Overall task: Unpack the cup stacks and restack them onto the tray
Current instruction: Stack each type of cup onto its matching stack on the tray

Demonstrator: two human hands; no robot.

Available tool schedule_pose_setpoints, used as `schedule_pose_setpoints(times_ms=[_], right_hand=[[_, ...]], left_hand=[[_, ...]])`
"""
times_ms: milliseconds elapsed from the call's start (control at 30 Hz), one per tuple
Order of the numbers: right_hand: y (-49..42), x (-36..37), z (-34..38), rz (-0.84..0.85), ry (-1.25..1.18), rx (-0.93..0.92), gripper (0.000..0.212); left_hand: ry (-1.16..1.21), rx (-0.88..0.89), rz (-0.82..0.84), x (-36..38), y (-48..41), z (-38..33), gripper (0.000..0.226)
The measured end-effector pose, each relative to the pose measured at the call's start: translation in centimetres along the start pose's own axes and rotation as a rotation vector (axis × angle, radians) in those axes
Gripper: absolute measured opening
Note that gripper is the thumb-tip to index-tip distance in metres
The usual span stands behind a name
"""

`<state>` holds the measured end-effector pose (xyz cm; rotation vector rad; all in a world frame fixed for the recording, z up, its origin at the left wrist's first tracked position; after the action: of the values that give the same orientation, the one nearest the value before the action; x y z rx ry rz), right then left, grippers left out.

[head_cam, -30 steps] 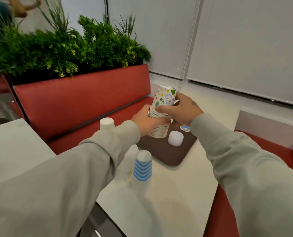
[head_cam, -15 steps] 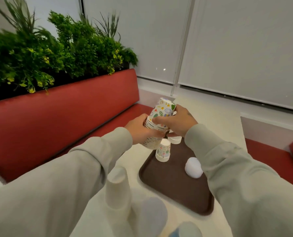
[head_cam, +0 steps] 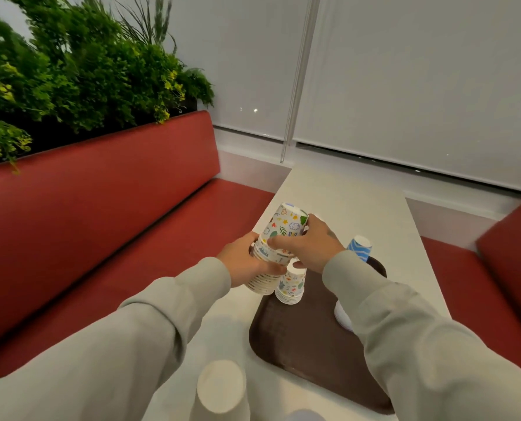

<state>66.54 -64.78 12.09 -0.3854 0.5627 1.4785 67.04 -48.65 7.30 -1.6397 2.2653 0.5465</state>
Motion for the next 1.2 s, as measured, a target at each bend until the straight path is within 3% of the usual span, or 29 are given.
schedule_pose_setpoints(times_ms=[300,567,1200], right_hand=[[-2.3,-0.9,-0.8,-0.02,-0.093,0.007,0.053],[-5.2,-2.6,-4.0,-0.116,-0.083,0.027,0.06],[-6.7,2.7,-12.9,0.046,0.063,0.168,0.076]], left_hand=[[-0.03,-0.033,0.015,0.0,-2.4,2.1,0.053],[0.027,-0.102,-0.02,0.5,-3.9,4.7,0.055],[0.089,-0.182,-0.094,0.4,-4.4,8.9,0.058]])
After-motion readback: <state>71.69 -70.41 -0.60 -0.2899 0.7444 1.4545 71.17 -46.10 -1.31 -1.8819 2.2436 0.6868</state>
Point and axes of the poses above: each hand's wrist, its own y-axis away from the middle knuckle, its own x-axis out of the palm, z = x × y, the point moved 3 cm from there along -y, towards the middle knuckle, and after that the axes turned 2 degrees about z, right-handed, at the moved point
